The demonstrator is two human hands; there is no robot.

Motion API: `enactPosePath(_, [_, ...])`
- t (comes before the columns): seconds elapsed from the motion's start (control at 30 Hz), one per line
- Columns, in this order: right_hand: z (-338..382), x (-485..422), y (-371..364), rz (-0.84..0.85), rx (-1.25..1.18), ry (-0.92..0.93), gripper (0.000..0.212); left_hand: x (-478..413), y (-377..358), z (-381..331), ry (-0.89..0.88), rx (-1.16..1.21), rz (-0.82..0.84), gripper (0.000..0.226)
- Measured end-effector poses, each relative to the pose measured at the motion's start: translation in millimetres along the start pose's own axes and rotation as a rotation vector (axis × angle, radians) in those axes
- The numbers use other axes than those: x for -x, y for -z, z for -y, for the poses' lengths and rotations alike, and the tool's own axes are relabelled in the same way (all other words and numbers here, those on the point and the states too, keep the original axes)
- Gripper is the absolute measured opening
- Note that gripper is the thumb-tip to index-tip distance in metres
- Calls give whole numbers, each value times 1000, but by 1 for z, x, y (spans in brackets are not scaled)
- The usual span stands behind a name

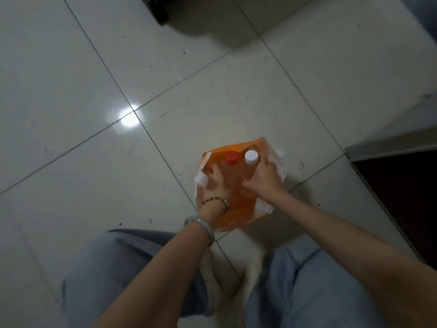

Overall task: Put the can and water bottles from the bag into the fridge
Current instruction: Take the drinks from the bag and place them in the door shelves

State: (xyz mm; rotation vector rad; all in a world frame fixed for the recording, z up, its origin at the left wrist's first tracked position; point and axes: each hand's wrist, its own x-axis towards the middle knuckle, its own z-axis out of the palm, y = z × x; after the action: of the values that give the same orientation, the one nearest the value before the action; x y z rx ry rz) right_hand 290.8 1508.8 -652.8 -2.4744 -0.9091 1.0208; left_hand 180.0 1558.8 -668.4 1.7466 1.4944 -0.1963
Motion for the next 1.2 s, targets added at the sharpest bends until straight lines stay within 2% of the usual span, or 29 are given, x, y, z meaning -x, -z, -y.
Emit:
enactPosePath(0.03, [6,13,15,6,-29,-24,86,15,15,-12,-20,-18,0,70])
enactPosePath(0.1, [26,44,49,24,-80,-60,70,48,46,-31,-31,-37,6,55])
enactPosePath(0.17, [46,74,87,45,-106,-65,62,82,79,-49,-50,-26,20,51])
enactPosePath(0.3, [95,141,170,10,-127,-8,56,149,147,-98,-147,-38,79,53])
enactPosePath(0.5, [168,247,293,-30,-146,59,62,246,267,-172,-299,-125,136,52])
enactPosePath(0.73, [217,359,396,-91,-176,138,59,338,376,-238,-621,-226,217,62])
enactPosePath(0.87, [228,417,430,-187,-197,126,65,382,412,-270,-847,-257,286,66])
enactPosePath(0.97, [220,459,446,-303,-242,46,70,413,424,-297,-1011,-260,355,69])
enactPosePath(1.2, [177,565,463,-585,-390,-165,77,487,392,-354,-1339,-384,539,74])
